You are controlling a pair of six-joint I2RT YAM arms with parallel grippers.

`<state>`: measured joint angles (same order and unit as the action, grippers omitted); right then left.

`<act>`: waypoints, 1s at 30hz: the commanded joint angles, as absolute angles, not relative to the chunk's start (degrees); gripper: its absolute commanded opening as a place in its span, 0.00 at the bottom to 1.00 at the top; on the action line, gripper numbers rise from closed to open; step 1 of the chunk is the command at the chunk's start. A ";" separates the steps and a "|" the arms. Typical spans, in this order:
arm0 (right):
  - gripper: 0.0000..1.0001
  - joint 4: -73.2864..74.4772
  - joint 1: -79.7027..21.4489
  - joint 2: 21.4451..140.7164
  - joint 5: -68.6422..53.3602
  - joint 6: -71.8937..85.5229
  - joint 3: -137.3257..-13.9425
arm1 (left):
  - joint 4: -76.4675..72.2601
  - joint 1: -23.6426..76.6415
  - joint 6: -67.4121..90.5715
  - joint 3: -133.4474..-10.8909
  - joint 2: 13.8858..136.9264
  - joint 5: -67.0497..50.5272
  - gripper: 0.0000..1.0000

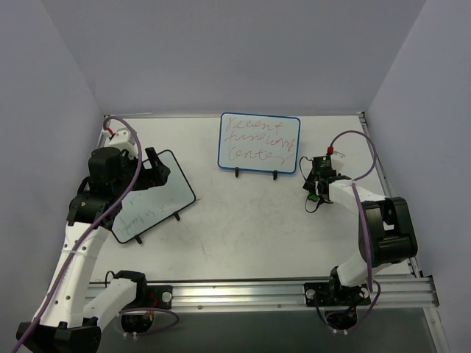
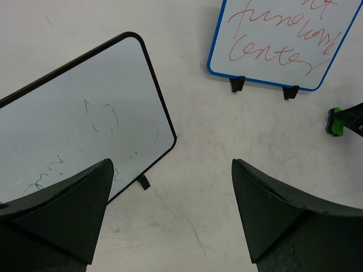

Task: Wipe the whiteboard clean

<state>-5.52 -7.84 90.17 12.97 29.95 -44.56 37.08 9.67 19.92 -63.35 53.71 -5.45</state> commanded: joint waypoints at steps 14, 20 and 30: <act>0.43 -3.96 -7.47 91.14 13.71 31.11 -45.00 | 36.21 9.40 20.13 -63.37 53.96 -6.86 0.94; 0.43 -3.78 -7.38 90.88 14.24 31.82 -44.47 | 36.21 9.40 20.21 -63.37 53.96 -6.94 0.94; 0.44 -4.39 -7.38 91.93 14.06 32.08 -44.12 | 36.12 9.40 20.21 -63.37 54.05 -7.03 0.94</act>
